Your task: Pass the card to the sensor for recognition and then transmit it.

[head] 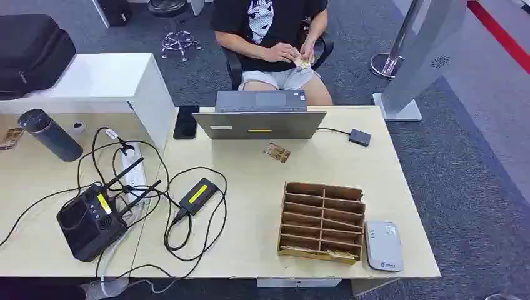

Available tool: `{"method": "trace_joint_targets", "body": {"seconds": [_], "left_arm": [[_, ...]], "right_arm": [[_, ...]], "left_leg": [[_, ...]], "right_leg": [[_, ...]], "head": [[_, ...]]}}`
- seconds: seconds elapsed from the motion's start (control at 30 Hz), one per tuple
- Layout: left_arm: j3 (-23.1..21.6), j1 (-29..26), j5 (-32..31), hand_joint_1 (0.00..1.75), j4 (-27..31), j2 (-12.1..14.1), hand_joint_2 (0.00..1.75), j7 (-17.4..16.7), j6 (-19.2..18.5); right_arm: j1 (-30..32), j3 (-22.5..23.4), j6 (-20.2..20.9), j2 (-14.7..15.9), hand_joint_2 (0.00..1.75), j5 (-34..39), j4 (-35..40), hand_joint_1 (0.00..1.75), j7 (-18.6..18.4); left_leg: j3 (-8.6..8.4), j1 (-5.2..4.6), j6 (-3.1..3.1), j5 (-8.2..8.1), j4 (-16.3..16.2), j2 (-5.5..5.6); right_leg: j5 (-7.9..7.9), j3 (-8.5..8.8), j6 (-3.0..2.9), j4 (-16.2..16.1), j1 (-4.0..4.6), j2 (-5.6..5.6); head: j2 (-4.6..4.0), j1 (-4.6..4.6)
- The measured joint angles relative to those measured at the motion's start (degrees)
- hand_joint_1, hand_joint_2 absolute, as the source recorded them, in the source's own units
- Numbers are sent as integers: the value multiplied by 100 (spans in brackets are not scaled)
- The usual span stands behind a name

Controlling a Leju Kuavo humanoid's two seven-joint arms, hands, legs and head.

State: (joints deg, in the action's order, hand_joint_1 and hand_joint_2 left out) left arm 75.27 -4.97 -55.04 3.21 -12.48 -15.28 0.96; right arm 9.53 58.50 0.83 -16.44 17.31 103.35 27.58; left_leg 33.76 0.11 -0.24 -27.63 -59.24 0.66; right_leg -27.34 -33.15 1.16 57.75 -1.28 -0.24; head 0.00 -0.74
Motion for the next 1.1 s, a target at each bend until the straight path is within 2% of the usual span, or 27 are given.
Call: {"method": "trace_joint_targets", "body": {"seconds": [0.17, 0.37, 0.6, 1.1], "left_arm": [[44, -4, 4, 0, 0, -13, 175, 15, -35], [74, -86, 18, 0, 0, -48, 175, 618, -76], [74, -97, 20, 0, 0, -48, 175, 651, -136], [74, -116, 85, 0, 0, -44, 175, 651, -249]], "right_arm": [[357, -510, -287, -70, 175, -370, 784, 0, 324], [750, -1243, -595, -120, 175, -1000, 1566, 0, 591], [1102, -2165, -1247, -81, 175, -1896, 2069, 0, 752], [1909, -4285, -2728, 588, 175, -3800, 2558, 0, 1006]], "left_leg": [[0, 0, 0, 0, 0, 0], [0, 1, 0, 0, 0, 0], [0, 1, 0, 0, 0, 0], [0, 1, 0, 0, 0, 0]], "right_leg": [[0, 0, 0, 0, 0, 1], [0, 0, 0, 0, 0, 2], [0, 1, 0, 0, 0, 1], [-1, 1, 0, 0, 0, 1]], "head": [[0, 4], [0, 2], [0, 2], [0, 2]]}}
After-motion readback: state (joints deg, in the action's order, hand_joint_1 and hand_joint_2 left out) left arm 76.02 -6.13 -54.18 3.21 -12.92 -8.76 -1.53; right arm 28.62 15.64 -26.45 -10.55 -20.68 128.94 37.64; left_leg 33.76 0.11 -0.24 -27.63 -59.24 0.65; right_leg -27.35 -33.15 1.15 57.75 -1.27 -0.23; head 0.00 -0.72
